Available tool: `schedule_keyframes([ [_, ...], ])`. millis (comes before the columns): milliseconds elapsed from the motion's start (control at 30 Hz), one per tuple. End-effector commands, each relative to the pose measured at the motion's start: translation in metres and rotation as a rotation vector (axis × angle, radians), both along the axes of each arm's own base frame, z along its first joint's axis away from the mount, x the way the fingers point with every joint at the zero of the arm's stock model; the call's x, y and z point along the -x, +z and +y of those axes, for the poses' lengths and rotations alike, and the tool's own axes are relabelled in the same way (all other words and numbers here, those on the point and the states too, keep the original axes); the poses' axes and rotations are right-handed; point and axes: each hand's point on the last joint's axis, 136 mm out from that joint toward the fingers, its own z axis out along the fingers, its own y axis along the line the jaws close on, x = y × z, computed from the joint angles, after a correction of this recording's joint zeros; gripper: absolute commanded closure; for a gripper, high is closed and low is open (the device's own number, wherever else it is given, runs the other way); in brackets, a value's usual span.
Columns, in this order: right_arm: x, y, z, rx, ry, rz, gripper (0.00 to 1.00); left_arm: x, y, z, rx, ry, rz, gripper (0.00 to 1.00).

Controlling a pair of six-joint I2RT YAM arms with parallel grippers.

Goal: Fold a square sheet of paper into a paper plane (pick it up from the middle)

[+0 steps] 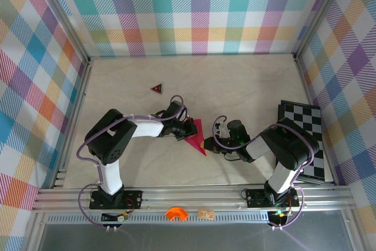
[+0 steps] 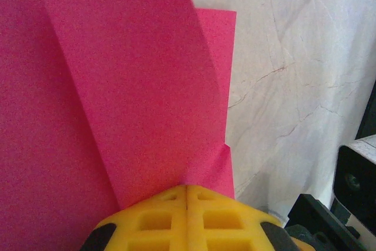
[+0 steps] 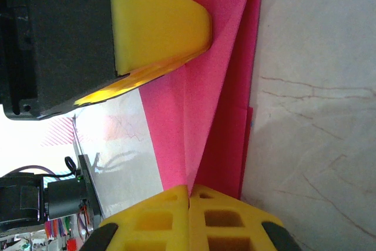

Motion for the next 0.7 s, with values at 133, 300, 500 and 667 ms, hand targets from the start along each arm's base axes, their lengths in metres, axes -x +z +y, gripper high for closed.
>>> schedule_keyframes([
  [133, 0.017, -0.031, -0.014, 0.09, -0.008, 0.124, 0.99, 0.009, -0.03, 0.02, -0.136, 0.01, 0.055, 0.99],
  [300, 0.017, -0.025, -0.012, 0.082, 0.0, 0.133, 0.92, 0.011, -0.034, 0.021, -0.149, 0.008, 0.065, 0.99],
  [500, 0.024, -0.018, -0.016, 0.1, 0.018, 0.138, 0.82, 0.011, -0.035, 0.022, -0.151, 0.006, 0.065, 0.99],
  [667, 0.033, -0.018, -0.019, 0.11, 0.042, 0.155, 0.8, 0.012, -0.037, 0.021, -0.15, 0.003, 0.07, 0.99],
])
